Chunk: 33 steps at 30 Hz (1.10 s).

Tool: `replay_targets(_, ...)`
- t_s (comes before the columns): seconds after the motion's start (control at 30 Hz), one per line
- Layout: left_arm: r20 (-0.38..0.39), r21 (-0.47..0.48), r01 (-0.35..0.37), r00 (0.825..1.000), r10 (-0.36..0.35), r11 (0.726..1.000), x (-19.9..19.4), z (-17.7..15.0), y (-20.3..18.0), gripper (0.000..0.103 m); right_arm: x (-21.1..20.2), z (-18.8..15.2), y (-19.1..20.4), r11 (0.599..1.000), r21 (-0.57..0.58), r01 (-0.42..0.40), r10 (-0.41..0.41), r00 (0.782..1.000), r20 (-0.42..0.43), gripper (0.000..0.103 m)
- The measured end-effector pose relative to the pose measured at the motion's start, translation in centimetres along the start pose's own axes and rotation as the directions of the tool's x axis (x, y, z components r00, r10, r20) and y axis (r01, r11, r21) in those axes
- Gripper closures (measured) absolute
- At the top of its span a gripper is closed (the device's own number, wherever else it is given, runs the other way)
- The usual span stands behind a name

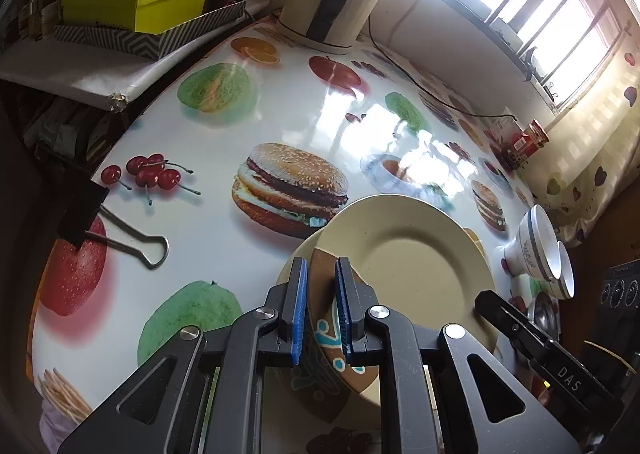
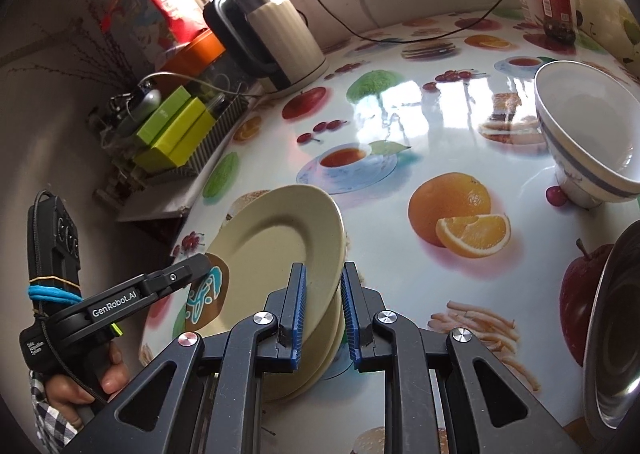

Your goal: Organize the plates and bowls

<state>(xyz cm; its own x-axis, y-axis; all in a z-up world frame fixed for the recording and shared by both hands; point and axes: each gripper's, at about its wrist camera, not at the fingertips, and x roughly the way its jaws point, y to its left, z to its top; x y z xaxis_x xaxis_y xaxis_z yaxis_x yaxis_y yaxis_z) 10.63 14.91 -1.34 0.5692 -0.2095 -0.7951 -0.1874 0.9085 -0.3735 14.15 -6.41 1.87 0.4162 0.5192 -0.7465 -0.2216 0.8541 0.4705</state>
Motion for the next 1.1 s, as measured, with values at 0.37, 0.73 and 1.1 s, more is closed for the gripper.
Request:
replay_targets(0.37,0.005,-0.014,-0.012,1.000,0.012,1.000,-0.5,-0.6,0.9,0.088,0.4,-0.8,0.7,1.000,-0.019,-0.008,0.008,1.000,-0.024,0.085)
replay_targets(0.73,0.001,-0.024,-0.016,1.000,0.016,1.000,-0.6,-1.2,1.6,0.088,0.8,-1.4,1.1,1.000,-0.029,-0.007,0.006,0.999,-0.044,0.085)
replay_targets(1.1,0.004,-0.023,-0.017,1.000,0.017,1.000,-0.7,-1.4,1.6,0.088,1.4,-1.7,1.0,1.000,-0.031,-0.001,-0.001,0.998,-0.060,0.085)
